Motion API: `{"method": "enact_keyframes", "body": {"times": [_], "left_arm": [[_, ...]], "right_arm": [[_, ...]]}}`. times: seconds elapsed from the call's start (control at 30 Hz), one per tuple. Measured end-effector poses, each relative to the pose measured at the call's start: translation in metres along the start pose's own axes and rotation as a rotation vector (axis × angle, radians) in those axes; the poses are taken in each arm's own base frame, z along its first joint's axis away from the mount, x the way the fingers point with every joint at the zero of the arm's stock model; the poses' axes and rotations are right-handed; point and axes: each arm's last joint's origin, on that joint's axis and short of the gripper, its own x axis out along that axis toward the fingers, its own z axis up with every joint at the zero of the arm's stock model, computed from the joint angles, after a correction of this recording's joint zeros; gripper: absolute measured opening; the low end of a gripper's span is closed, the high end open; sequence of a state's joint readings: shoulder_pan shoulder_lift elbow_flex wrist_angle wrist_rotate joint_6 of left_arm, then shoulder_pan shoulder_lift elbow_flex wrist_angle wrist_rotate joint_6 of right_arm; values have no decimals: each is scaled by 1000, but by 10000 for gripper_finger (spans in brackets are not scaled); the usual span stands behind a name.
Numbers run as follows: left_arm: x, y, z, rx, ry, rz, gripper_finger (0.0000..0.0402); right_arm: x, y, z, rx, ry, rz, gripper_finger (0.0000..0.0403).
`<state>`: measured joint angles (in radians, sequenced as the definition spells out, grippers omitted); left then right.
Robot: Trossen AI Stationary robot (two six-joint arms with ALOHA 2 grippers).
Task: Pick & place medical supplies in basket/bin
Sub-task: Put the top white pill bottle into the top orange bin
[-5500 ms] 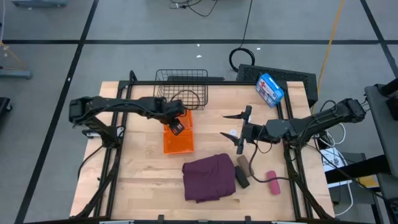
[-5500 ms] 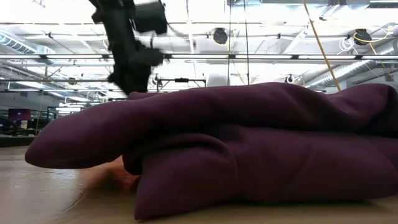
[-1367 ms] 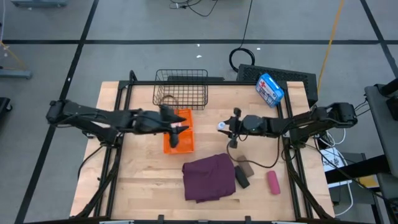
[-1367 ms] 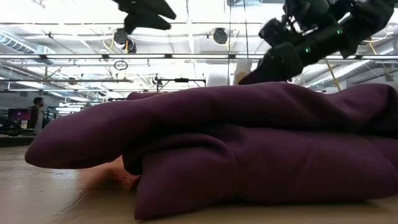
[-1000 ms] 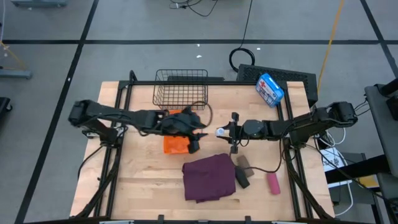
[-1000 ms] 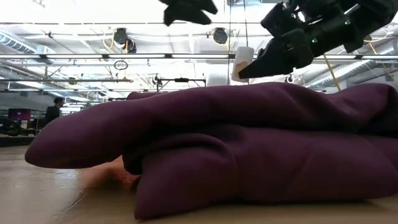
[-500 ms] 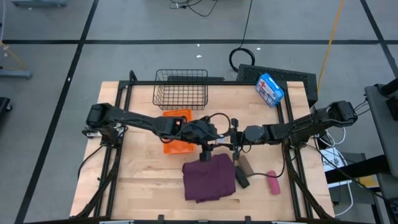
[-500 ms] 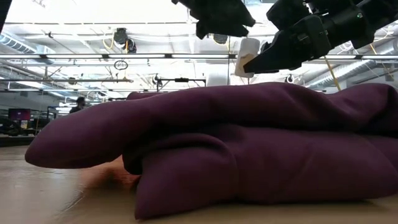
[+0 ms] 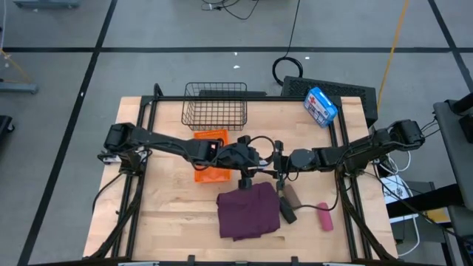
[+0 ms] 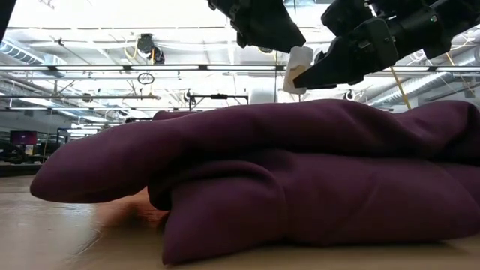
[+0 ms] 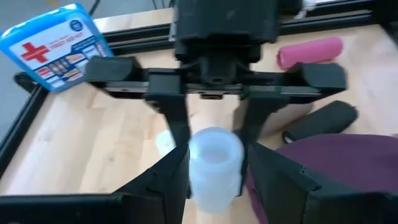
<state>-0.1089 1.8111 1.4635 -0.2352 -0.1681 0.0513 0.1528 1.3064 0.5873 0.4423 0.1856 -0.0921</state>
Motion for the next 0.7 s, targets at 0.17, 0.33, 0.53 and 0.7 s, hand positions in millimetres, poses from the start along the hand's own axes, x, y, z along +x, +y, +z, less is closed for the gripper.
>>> {"method": "enact_keyframes", "body": {"times": [0.17,0.33,0.53,0.7], "left_arm": [[0,2,-1,-32,11,7,175],[0,1,-4,-41,39,-5,187],[0,1,-4,-49,37,-9,238],[0,1,-3,-50,32,-10,260]], "right_arm": [[0,0,0,-12,-1,0,124],[0,0,0,-45,-2,3,124],[0,0,0,-60,-4,3,124],[0,0,3,-53,-26,1,124]]}}
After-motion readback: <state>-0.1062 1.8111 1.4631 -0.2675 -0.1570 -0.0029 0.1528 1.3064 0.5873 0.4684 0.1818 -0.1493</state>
